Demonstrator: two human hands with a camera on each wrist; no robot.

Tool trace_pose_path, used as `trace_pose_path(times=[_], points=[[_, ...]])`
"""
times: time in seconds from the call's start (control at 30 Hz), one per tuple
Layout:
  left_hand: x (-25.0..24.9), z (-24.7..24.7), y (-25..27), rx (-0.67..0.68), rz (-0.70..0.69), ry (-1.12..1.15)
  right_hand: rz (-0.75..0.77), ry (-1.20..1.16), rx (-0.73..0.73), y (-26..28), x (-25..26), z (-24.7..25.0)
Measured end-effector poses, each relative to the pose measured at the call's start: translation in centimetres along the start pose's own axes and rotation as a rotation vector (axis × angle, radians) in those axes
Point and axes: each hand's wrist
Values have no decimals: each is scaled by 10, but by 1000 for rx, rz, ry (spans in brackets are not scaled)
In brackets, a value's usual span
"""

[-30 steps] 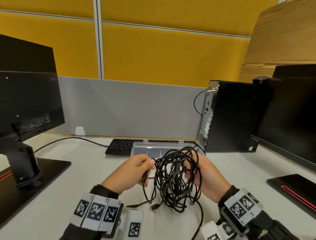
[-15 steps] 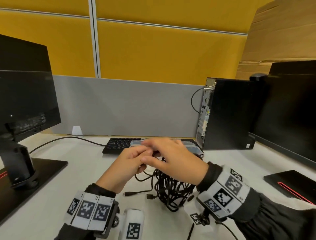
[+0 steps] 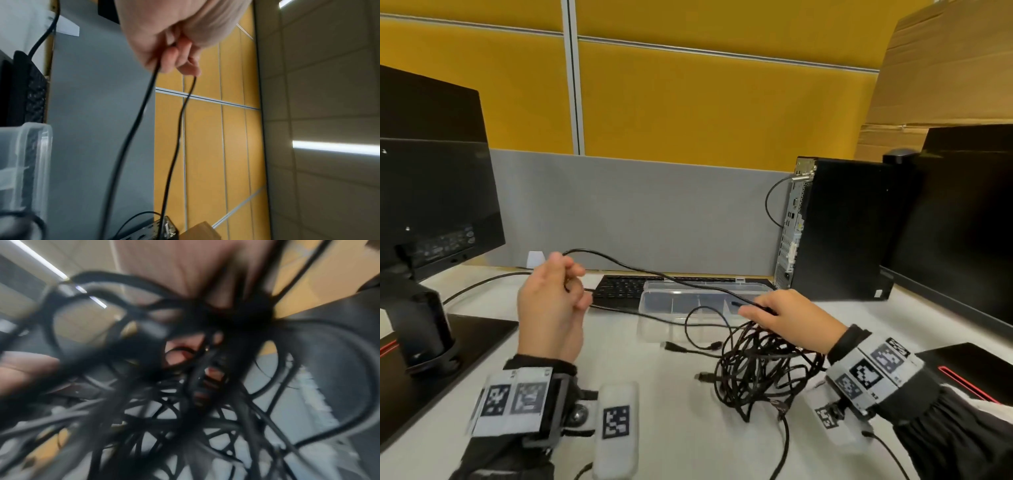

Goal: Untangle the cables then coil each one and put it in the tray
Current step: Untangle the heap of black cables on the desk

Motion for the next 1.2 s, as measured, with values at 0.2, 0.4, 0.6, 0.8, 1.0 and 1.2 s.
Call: trace_pose_path(times=[0.2, 0.4, 0.6, 0.8, 1.0, 1.2], points=[[18, -14, 10, -21, -193, -619, 19, 224, -51, 13, 14, -1], [38, -38, 50, 641, -542, -1065, 174, 434, -154, 7, 41, -15], [45, -36, 42, 663, -526, -863, 152, 300, -177, 7, 41, -18], [24, -21, 15, 69, -207, -315, 53, 199, -62, 5, 9, -9], [31, -24, 17, -7, -240, -738, 54, 375, -126, 12, 13, -13], [51, -30, 40, 578, -716, -1391, 176, 557, -190, 5, 31, -28]])
Point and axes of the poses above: each hand's wrist, its own y-axis away from the middle knuckle, its own z-axis out of the back of the hand, x = y × z, and after that the axes turned 5 degrees about -y, right-handed
